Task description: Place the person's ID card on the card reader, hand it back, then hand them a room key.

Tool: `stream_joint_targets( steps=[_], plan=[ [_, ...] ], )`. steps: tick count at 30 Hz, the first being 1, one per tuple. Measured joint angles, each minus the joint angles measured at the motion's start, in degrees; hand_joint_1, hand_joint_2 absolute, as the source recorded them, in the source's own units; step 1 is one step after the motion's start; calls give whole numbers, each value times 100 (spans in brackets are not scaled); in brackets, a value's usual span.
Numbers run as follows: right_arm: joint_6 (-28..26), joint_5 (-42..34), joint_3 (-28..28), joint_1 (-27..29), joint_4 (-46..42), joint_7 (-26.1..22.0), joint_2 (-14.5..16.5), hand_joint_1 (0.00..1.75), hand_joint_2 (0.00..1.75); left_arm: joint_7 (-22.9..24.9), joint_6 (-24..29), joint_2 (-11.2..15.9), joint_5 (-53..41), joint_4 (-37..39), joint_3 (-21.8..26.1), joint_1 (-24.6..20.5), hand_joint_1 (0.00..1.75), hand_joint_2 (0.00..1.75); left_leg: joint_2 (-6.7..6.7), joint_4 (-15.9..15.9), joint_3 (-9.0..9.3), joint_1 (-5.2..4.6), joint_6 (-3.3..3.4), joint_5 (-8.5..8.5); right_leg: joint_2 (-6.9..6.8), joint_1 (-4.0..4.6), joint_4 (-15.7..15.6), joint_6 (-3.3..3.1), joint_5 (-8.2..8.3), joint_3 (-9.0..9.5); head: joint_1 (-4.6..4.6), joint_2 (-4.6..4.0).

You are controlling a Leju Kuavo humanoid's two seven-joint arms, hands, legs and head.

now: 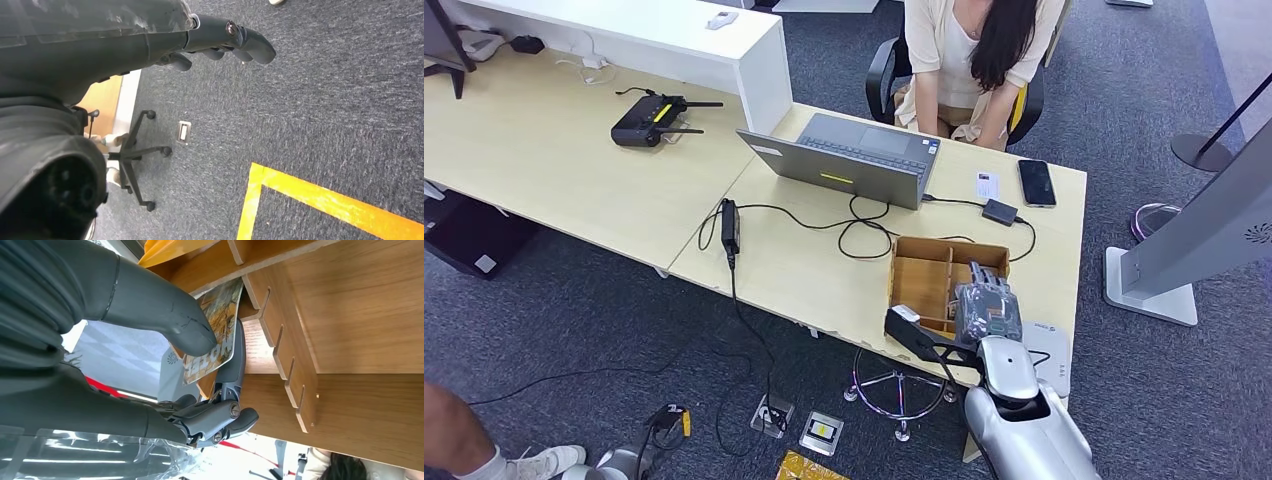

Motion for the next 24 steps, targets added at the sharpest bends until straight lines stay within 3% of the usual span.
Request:
stream_joint_targets(
  steps=[24],
  plan=[
    [-373,-359,2,-96,20,-232,69,175,175,32,40,-36,-75,0,118,-2,0,0,2,0,0,0,0,0,2,0,1,0,1,1,1,0]
  ],
)
